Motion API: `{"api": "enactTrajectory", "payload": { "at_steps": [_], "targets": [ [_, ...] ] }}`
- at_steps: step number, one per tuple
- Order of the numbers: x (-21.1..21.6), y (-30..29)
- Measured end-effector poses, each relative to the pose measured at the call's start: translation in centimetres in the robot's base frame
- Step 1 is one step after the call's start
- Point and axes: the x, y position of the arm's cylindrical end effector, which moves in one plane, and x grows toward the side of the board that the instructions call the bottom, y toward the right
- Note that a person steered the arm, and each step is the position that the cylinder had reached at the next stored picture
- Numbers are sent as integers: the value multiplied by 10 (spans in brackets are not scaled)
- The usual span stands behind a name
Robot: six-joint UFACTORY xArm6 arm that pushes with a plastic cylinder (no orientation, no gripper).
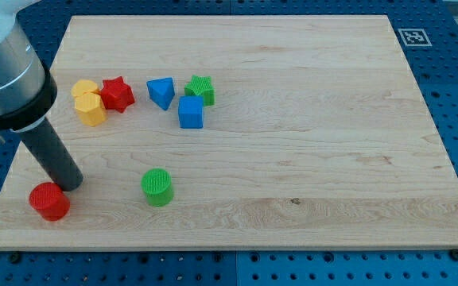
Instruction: Move the red star close to the red circle
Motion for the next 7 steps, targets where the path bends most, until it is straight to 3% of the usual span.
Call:
{"api": "enactTrajectory", "payload": {
  "at_steps": [1, 4, 6, 7],
  "targets": [
    [-2, 27],
    [-147, 64],
    [-157, 103],
    [-201, 116]
  ]
}}
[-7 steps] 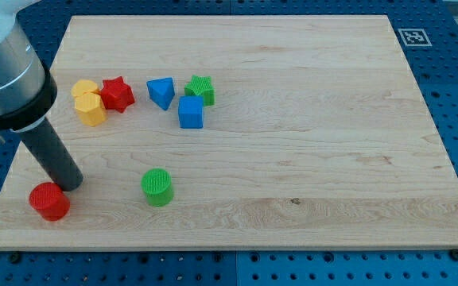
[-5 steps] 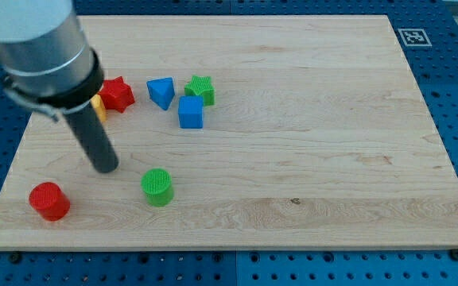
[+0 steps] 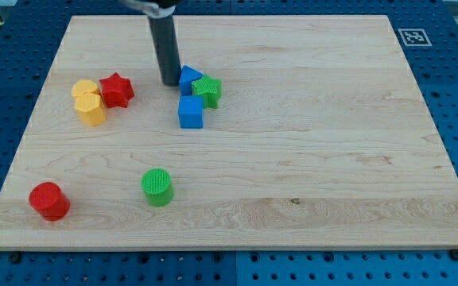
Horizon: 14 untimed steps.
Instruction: Move the red star close to the red circle
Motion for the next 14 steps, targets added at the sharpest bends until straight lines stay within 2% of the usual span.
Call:
{"api": "enactTrajectory", "payload": {
  "at_steps": [1, 3, 4, 6, 9, 11, 14],
  "targets": [
    [-23, -24],
    [-25, -106],
    [-25, -110],
    [15, -130],
    [20, -77],
    [28, -77],
    [72, -57]
  ]
}}
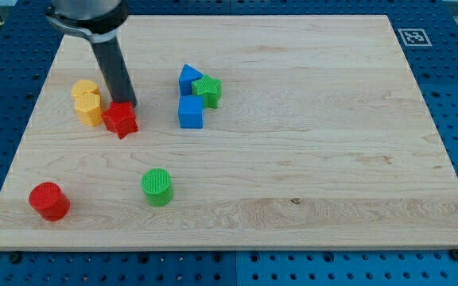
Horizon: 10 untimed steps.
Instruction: Move the red star close to the red circle
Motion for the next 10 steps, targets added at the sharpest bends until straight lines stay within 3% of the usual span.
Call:
{"api": "enactTrajectory", "payload": {
  "at_steps": [2, 5, 10],
  "targets": [
    [7, 57],
    [9, 66],
    [-3, 0]
  ]
}}
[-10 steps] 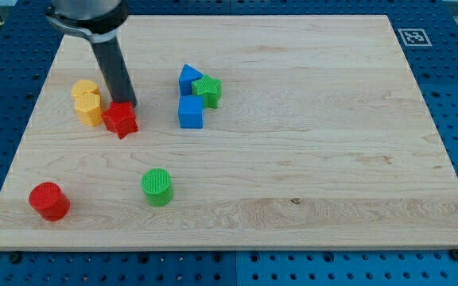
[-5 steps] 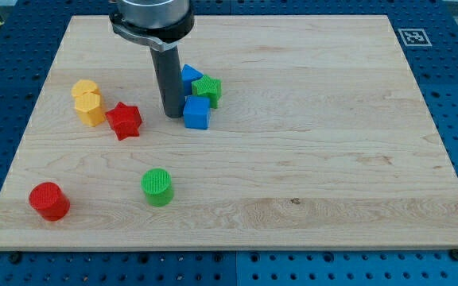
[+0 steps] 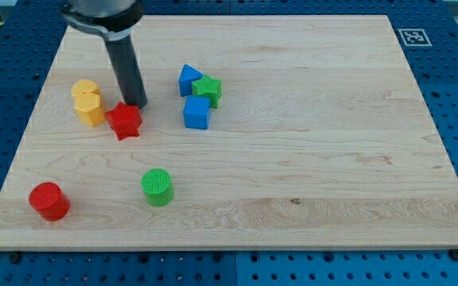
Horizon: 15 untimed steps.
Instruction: Move the red star close to the red circle
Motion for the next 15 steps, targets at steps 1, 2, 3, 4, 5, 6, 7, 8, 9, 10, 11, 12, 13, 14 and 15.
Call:
{"api": "enactTrajectory", "payload": {
  "at_steps": [1, 2, 3, 4, 5, 6, 7, 8, 9, 10, 11, 12, 13, 14, 15],
  "targets": [
    [13, -2],
    [24, -2],
    [43, -2],
    [61, -2],
    [77, -2],
    [77, -2],
    [81, 6],
    [88, 9],
    [88, 8],
    [90, 1],
    [106, -8],
    [124, -13],
    [127, -14],
    [122, -9],
    [120, 13]
  ]
}}
